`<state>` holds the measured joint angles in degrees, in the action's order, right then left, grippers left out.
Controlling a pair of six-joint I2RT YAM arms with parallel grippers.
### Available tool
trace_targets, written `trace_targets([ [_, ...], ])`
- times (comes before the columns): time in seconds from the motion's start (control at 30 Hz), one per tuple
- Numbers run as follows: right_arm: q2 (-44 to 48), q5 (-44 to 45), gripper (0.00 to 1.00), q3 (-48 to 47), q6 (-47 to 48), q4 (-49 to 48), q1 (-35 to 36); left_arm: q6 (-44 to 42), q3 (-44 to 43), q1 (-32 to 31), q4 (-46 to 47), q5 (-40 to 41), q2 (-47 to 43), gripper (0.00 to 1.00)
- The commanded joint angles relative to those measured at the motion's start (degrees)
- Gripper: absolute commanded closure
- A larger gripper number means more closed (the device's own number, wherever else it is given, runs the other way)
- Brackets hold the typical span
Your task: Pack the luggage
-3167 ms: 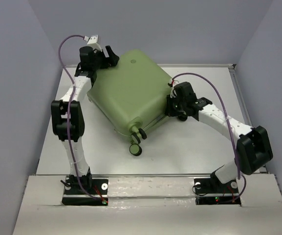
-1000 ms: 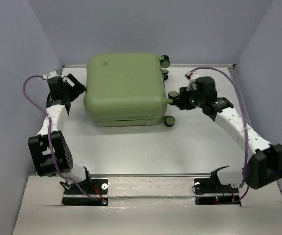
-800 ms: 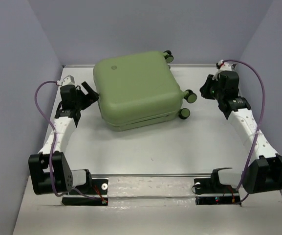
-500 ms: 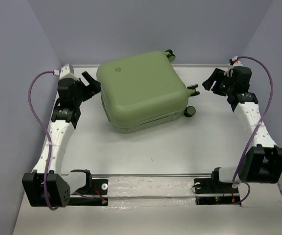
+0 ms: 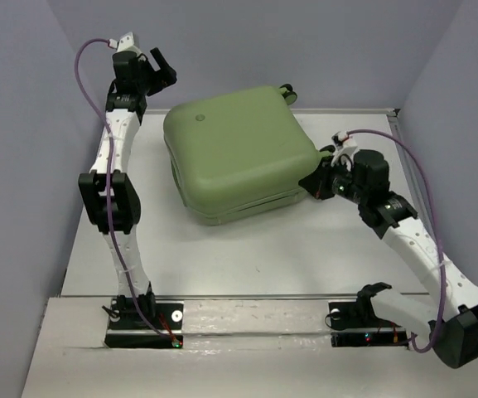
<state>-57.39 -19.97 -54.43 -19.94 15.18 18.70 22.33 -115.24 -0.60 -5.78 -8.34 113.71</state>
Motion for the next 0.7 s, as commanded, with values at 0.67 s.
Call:
trace_targets([
  [0.67, -20.7, 15.2, 0.93, 5.0, -3.4, -18.0, 0.3, 1.5, -20.7, -3.9, 19.8, -27.5, 33.4, 0.01],
])
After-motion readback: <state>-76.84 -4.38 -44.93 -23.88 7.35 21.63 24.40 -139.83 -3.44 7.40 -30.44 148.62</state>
